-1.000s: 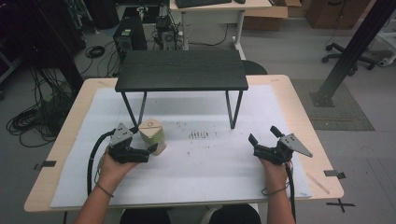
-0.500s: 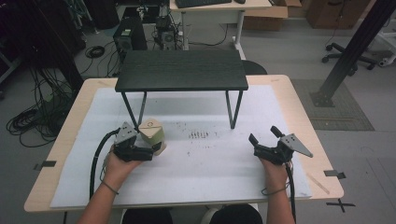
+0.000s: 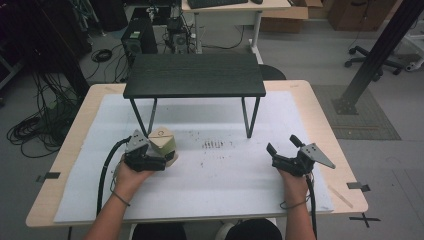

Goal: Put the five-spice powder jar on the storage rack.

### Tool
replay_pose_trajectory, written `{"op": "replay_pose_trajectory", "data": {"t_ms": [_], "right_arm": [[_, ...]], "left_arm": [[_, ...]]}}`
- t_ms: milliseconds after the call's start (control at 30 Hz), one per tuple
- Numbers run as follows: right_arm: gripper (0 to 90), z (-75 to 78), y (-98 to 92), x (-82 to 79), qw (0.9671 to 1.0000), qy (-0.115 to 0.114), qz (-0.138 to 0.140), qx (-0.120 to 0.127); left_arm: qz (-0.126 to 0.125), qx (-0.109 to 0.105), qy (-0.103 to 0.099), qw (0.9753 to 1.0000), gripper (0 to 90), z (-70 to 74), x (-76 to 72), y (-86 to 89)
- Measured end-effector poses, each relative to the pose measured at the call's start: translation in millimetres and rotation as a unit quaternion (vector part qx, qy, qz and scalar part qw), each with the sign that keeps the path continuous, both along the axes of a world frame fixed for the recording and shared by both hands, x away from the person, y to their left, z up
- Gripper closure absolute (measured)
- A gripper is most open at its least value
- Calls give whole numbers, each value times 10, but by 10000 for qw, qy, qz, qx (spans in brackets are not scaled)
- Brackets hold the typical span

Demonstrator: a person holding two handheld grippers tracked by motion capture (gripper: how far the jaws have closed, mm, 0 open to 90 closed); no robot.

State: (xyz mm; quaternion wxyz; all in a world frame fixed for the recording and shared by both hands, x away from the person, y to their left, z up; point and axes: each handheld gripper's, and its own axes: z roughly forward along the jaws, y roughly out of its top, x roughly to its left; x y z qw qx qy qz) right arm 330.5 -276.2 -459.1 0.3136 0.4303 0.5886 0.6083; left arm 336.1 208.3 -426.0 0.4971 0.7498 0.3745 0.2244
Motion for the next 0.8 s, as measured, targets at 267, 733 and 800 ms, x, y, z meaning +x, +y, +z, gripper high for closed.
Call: {"op": "replay_pose_trajectory", "data": {"t_ms": [267, 733, 800], "right_arm": [[0, 0, -3, -1, 10000, 0, 2, 33], [0, -1, -6, 0, 10000, -10, 3, 39], [0, -1, -5, 0, 10000, -9, 5, 36]], "left_arm": [[-28, 19, -80, 10000, 10, -16, 15, -17], [-29, -92, -24, 10000, 63, -33, 38, -29], [-50, -83, -29, 9999, 70, -36, 37, -33]]}}
